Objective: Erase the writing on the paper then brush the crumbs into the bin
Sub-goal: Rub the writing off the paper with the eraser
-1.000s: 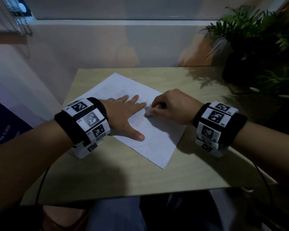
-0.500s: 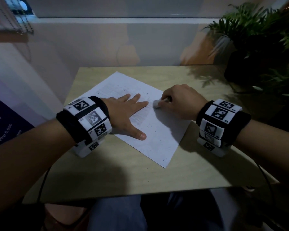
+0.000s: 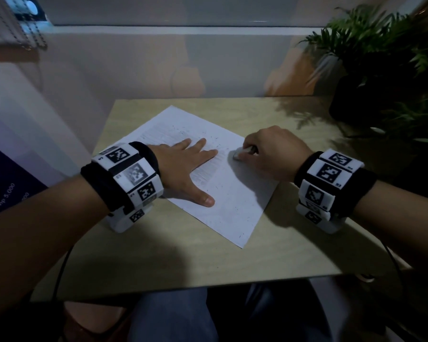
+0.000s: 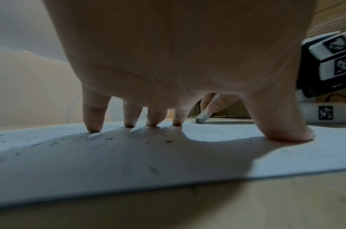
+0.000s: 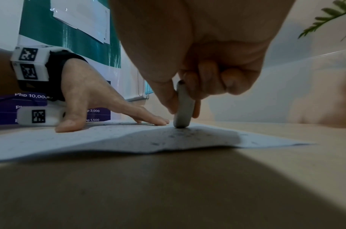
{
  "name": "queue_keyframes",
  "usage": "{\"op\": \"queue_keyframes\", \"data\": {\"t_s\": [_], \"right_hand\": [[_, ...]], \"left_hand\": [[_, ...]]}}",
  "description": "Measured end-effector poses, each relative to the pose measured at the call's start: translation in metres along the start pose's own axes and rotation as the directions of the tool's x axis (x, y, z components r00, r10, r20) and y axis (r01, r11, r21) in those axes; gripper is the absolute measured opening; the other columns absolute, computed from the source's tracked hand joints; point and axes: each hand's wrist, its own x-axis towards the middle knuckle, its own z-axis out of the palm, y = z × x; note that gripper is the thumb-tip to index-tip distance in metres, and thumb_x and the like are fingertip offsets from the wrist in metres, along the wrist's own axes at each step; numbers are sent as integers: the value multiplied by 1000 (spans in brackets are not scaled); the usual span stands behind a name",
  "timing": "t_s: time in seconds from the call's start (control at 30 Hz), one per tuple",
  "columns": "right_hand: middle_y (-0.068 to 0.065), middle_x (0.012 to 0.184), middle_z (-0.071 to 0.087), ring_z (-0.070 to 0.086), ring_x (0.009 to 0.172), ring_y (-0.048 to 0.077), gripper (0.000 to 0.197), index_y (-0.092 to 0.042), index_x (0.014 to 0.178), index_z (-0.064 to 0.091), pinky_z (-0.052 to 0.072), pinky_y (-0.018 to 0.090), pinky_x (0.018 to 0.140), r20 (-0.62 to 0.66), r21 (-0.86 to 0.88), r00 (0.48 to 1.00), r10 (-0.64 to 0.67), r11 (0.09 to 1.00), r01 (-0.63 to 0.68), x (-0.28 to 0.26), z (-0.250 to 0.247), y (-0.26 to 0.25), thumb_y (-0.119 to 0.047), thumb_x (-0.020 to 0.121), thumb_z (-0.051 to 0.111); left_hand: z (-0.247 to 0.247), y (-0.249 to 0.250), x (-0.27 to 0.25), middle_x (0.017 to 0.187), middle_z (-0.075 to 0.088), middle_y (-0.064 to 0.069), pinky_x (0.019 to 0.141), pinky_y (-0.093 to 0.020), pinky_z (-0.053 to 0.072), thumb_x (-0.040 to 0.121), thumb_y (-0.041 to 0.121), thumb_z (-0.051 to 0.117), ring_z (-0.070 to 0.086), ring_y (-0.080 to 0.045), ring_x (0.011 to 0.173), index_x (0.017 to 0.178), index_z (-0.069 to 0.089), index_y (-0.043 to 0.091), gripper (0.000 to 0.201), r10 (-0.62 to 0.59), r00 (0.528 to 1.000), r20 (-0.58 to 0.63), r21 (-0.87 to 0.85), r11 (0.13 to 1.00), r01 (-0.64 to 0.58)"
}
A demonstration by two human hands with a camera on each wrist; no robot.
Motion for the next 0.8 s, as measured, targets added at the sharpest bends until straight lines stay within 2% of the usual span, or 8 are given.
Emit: {"op": "queue_keyframes", "data": {"t_s": [0.1, 0.17, 0.3, 0.4, 0.47, 0.63, 0.7, 0.8], "right_hand": [[0, 88, 71, 60, 80, 22, 41, -20, 95, 75, 50, 38, 71, 50, 108, 990, -131, 986, 125, -7, -3, -10, -58, 92, 60], [-1, 87, 72, 61, 79, 20, 42, -21, 94, 76, 49, 35, 69, 42, 150, 995, -95, 985, 88, -2, -3, -9, -60, 90, 62], [6, 78, 69, 61, 72, 27, 40, -17, 82, 71, 44, 35, 60, -39, 31, 999, 14, 999, -13, 9, 1, -2, -53, 94, 58], [-1, 82, 69, 60, 77, 20, 38, -21, 90, 74, 46, 34, 66, 27, 89, 990, -140, 987, 138, 3, 0, -13, -56, 94, 59], [-4, 83, 70, 60, 78, 17, 40, -23, 94, 75, 48, 33, 70, 67, 162, 982, -176, 973, 163, 1, -3, -16, -60, 91, 61], [11, 76, 66, 61, 73, 33, 47, -10, 83, 69, 45, 36, 60, -54, -38, 998, -13, 999, 11, 16, 3, -6, -54, 93, 56], [7, 77, 66, 60, 73, 31, 44, -13, 83, 67, 47, 37, 61, -36, -50, 995, -96, 994, 95, 12, 6, -14, -54, 93, 55], [-5, 85, 70, 60, 77, 19, 40, -24, 94, 73, 50, 35, 68, 44, 83, 977, -210, 975, 206, 3, 3, -22, -61, 91, 58]], "left_hand": [[-1, 1, 1, 166, -28, 11, 126, -57, 6, 67, 94, 52, -19, -19, 156, 157, -20, 42, 127, 1, 1000, 1, 1, 1000, -1], [0, 0, 1, 166, -29, 11, 126, -57, 6, 66, 95, 52, -19, -19, 155, 157, -20, 42, 127, -4, 1000, 1, -1, 1000, 4], [0, 0, 2, 166, -28, 12, 126, -57, 6, 57, 99, 46, -18, -19, 156, 157, -20, 43, 132, -5, 1000, 5, 2, 1000, 5], [2, 0, 3, 165, -29, 12, 126, -57, 7, 60, 99, 47, -19, -19, 155, 157, -20, 42, 131, -5, 1000, -2, 5, 1000, 5], [2, -1, 4, 165, -29, 12, 126, -57, 7, 62, 98, 48, -19, -19, 155, 156, -20, 42, 129, -7, 1000, -8, 0, 1000, 7], [2, -2, 5, 165, -29, 13, 125, -58, 8, 54, 101, 44, -18, -19, 156, 156, -21, 43, 134, -8, 1000, -5, 12, 1000, 8], [2, -2, 5, 165, -28, 12, 125, -58, 8, 62, 98, 49, -19, -19, 155, 156, -21, 42, 130, -5, 1000, -4, 4, 1000, 5], [3, -2, 6, 166, -28, 12, 125, -58, 7, 61, 100, 49, -19, -20, 155, 156, -20, 46, 130, 10, 1000, -16, -9, 1000, -10]]}}
